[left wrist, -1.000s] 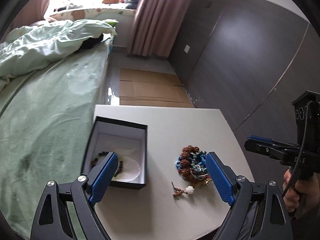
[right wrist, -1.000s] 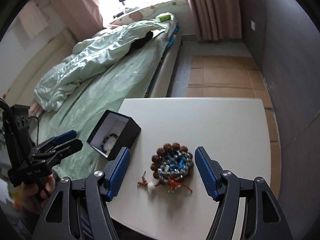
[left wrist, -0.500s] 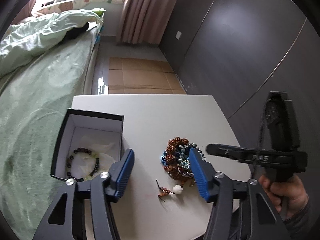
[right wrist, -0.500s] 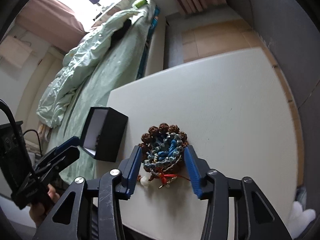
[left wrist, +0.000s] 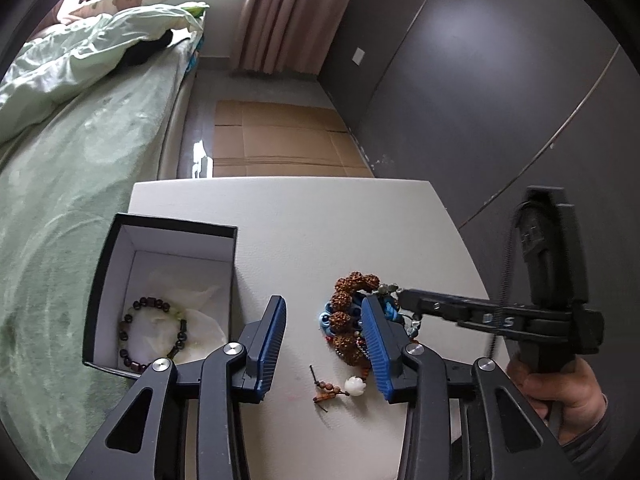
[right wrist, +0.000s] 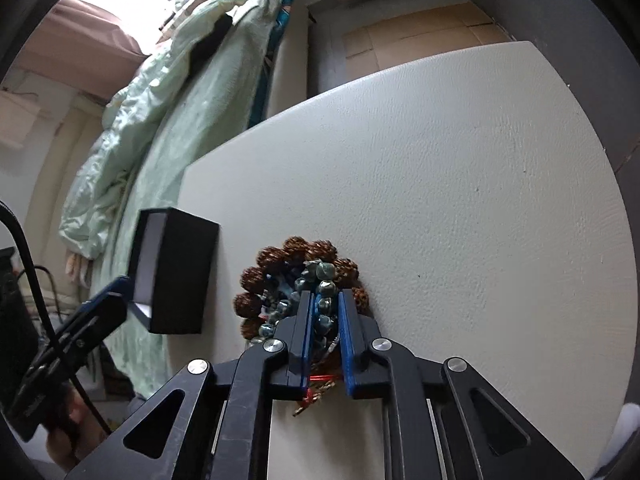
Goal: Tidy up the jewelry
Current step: 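Grasp the brown rudraksha bracelet with the left gripper while the right grasps the grey bead bracelet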
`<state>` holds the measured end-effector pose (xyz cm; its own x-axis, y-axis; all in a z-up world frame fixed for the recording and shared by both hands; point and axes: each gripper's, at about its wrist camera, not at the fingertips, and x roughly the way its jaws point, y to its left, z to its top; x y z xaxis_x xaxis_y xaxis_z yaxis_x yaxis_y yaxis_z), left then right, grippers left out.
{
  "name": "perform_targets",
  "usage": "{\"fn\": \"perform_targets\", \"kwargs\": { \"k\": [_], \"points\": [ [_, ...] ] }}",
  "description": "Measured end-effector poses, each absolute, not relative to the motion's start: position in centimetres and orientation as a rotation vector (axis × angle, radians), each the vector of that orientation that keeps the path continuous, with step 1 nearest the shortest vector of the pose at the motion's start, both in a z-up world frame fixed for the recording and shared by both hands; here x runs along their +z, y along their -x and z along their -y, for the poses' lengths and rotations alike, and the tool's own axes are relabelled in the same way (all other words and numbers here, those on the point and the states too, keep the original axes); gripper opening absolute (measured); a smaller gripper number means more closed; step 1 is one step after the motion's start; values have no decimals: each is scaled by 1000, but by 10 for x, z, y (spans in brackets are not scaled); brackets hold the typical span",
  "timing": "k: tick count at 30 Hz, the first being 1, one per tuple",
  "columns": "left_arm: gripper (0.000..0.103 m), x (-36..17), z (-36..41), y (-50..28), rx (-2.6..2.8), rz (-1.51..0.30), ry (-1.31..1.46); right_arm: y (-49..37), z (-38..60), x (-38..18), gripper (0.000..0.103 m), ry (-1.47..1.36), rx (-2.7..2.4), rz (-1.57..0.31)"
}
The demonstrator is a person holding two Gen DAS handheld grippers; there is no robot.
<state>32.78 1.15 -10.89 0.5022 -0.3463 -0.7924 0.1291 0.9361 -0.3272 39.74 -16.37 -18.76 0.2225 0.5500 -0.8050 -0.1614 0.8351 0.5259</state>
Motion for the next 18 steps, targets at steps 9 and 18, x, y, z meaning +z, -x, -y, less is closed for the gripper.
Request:
{"fn": "perform_targets", "kwargs": {
  "k": [9, 18],
  "points": [
    [41, -115, 13, -344, -325, -1045, 215, -383, 187, -155, 11, -437, 561, -1155],
    [41, -135, 36, -362, -334, -1110, 170, -369, 211, -133, 11, -461, 541, -1079]
  ]
}}
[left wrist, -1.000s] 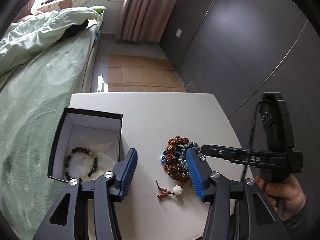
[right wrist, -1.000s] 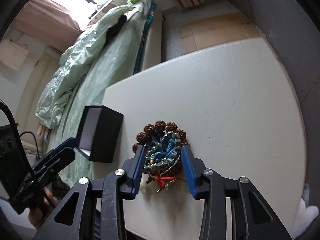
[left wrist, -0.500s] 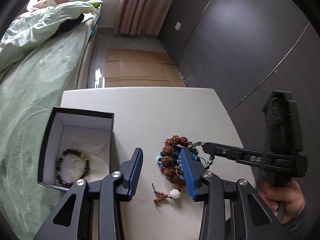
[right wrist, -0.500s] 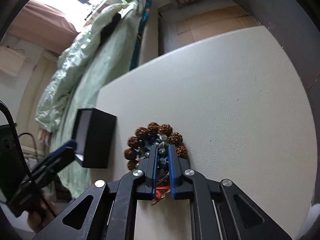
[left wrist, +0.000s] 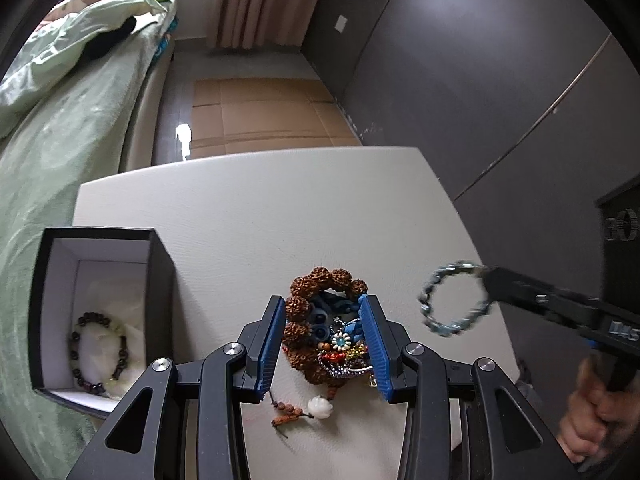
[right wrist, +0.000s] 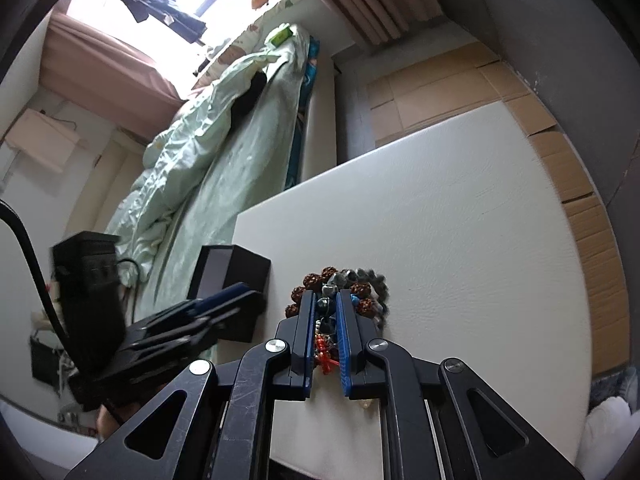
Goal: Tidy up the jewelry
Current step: 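Grasp the brown rudraksha bracelet with the left gripper while the right grasps the grey bead bracelet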
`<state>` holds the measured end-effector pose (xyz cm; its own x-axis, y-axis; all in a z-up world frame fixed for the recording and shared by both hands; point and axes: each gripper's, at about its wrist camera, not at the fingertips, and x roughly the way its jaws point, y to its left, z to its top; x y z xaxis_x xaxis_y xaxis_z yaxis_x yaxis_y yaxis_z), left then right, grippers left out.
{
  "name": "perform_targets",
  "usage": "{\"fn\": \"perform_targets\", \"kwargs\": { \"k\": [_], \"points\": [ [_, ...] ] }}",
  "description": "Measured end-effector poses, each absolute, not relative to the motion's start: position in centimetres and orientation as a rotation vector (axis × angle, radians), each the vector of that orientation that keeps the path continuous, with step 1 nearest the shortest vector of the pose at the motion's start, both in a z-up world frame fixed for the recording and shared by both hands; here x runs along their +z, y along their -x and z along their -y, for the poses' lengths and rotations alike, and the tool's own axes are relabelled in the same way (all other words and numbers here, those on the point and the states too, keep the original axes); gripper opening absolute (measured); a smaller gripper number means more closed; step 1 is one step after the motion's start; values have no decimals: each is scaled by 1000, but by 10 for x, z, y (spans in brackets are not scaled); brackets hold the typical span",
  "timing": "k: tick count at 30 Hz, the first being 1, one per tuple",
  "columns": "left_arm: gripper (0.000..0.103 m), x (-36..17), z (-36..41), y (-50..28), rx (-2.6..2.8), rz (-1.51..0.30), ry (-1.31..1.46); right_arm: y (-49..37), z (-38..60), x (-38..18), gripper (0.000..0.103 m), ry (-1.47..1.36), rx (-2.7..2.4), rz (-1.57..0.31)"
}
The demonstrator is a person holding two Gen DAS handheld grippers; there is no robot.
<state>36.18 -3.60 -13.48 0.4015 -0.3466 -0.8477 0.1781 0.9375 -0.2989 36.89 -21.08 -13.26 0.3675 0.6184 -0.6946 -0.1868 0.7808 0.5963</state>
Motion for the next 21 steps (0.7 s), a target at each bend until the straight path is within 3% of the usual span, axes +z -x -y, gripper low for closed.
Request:
{"fn": "perform_targets", "kwargs": {
  "k": [11, 13, 21],
  "points": [
    [41, -178, 38, -381, -273, -1246, 167, -350, 235, -117, 11, -465, 514, -1028],
    [22, -181, 34, -380, -268, -1255, 183, -350, 237, -118, 11, -470, 512, -1029],
    [20, -147, 32, -368, -321, -1182, 183, -352, 234, -123, 11, -480, 514, -1039]
  ]
}}
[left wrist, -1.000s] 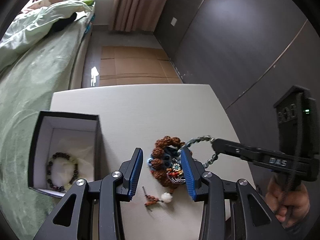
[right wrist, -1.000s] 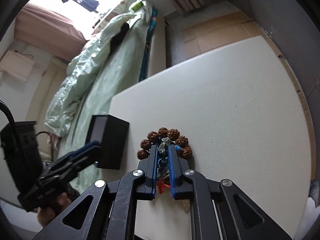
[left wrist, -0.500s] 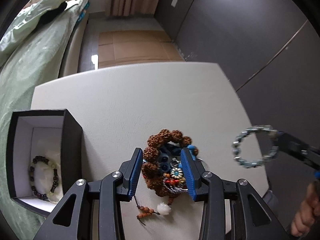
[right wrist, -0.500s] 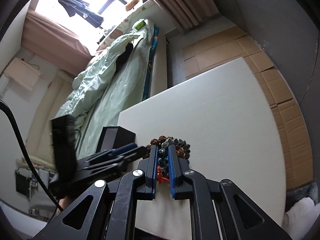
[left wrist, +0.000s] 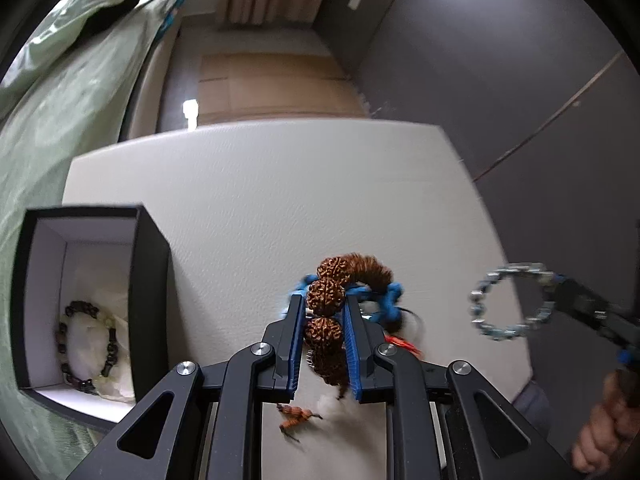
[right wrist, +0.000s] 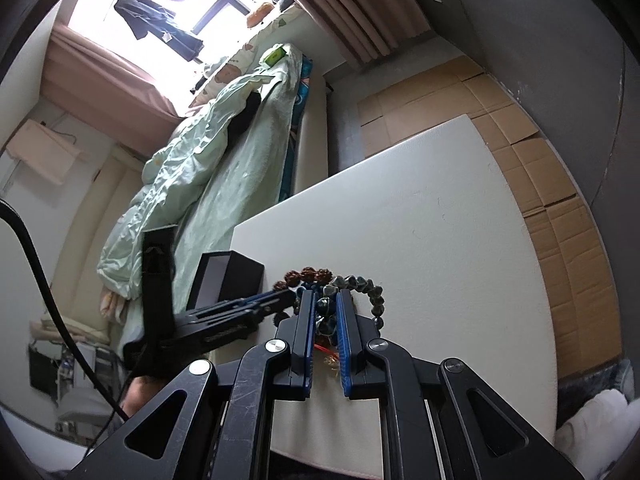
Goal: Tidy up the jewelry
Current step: 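Grasp the brown rudraksha bracelet with the left gripper while the right grasps the grey bead bracelet, then lower the rudraksha bracelet into the black box and open the left gripper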
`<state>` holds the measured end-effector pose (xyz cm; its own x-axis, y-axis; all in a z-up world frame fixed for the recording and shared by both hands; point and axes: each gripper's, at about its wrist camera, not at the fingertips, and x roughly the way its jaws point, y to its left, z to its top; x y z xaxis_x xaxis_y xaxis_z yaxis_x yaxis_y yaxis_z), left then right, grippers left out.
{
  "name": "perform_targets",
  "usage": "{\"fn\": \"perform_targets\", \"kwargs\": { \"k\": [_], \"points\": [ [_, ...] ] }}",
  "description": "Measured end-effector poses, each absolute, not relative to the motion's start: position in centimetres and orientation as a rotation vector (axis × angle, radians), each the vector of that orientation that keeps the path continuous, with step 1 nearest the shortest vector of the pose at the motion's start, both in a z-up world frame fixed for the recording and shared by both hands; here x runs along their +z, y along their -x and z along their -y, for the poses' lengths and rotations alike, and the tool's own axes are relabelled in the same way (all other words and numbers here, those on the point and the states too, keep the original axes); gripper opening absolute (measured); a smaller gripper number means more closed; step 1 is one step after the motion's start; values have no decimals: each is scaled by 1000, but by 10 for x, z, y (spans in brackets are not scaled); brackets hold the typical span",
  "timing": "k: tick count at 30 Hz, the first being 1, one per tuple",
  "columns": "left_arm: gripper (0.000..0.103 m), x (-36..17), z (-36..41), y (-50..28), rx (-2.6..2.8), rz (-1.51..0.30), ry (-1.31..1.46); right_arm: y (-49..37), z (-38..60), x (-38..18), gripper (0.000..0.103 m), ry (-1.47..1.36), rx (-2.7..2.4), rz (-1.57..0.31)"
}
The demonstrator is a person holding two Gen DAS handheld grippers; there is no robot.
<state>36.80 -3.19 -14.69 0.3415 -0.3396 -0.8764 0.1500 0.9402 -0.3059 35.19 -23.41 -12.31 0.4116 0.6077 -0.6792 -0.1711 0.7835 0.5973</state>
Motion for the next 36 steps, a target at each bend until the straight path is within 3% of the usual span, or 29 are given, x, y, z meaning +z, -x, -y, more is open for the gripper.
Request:
{"fn": "perform_targets", "kwargs": {
  "k": [22, 36],
  "points": [
    [19, -25, 11, -333, -376, -927, 174, -351, 221, -113, 11, -476, 575, -1017],
    [20, -15, -60, -321, -239, -895, 200, -357, 151, -93, 11, -422, 708, -1000]
  ]
}}
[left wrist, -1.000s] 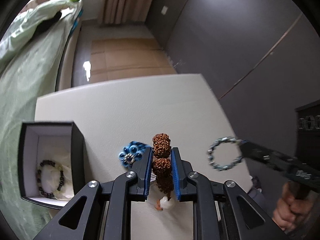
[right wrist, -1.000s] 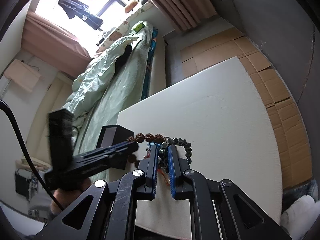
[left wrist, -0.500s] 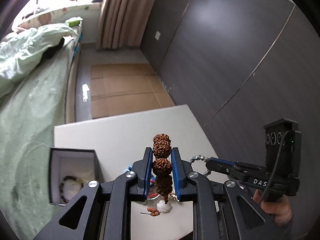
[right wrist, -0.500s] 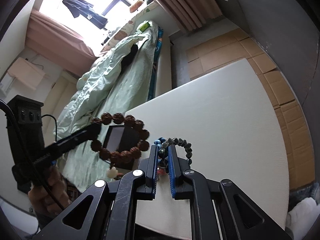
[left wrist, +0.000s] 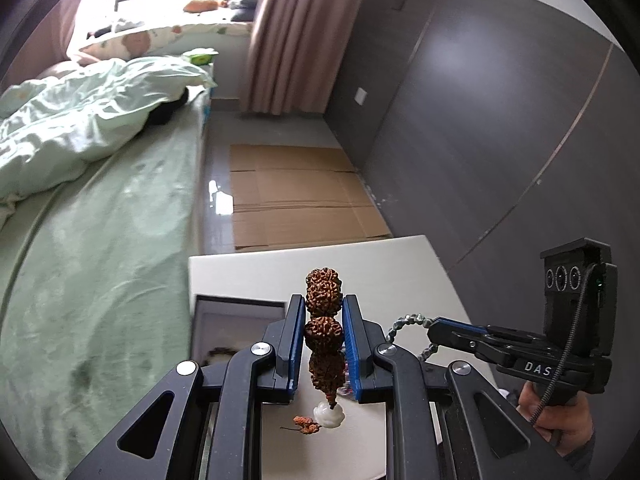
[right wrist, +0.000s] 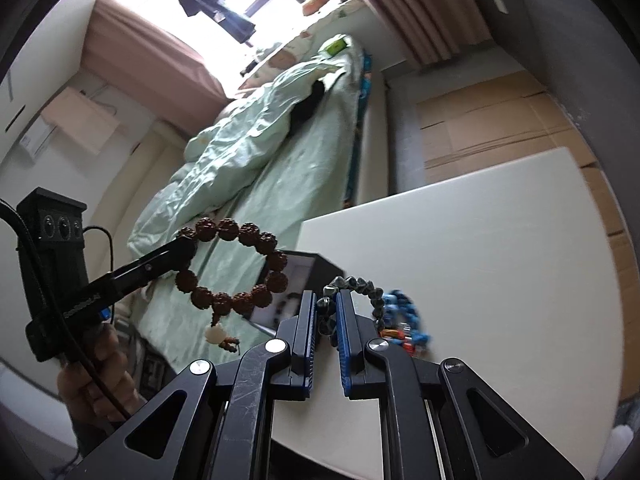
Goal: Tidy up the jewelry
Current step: 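Lower the rudraksha bracelet into the black box and open the left gripper, then lower the grey bead bracelet into the box and open the right gripper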
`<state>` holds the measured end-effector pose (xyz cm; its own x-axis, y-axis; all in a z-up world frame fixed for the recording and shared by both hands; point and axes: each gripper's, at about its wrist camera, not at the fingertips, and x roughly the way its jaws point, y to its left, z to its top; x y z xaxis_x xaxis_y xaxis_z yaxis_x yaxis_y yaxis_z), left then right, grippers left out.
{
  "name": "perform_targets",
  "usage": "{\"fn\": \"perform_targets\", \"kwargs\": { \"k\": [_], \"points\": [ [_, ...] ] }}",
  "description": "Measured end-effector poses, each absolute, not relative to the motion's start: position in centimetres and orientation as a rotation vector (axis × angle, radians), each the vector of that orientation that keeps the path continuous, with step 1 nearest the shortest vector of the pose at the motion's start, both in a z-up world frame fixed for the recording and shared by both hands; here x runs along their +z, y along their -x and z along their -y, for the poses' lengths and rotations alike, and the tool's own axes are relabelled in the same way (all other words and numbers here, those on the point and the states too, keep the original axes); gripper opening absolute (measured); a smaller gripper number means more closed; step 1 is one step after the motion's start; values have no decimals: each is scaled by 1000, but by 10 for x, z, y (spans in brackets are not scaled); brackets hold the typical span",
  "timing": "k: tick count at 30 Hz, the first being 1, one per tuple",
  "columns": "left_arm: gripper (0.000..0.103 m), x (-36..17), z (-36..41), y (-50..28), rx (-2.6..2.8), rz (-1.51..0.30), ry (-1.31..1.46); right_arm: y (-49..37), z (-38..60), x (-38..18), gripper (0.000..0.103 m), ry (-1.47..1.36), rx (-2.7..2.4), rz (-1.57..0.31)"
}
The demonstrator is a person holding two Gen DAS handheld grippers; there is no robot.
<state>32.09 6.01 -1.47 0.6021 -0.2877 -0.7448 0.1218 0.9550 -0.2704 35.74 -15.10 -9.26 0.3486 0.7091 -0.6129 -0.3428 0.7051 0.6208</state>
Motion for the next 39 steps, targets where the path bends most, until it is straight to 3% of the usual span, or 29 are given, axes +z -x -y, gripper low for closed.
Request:
{"fn": "perform_targets", "kwargs": {
  "k": [19, 22, 24, 26, 35, 39],
  "points": [
    [20, -92, -104, -366, -192, -993, 287, -358, 95, -79, 11, -338, 741, -1024],
    [33, -97, -107, -371, -164, -1028, 263, -358, 94, -79, 11, -336, 735, -1029],
    [48, -94, -111, -368, -149, -1018, 261, -358, 90, -81, 11, -336, 737, -1035],
    [56, -91, -120, -362, -129, -995, 267, -359, 86, -82, 11, -334, 743, -1043],
    [58, -80, -149, -333, -70, -962, 296, -365, 51, -93, 11, -323, 813, -1071],
    [74, -78, -164, -319, -34, -947, 306, -370, 32, -97, 11, -314, 837, -1083]
  ]
}}
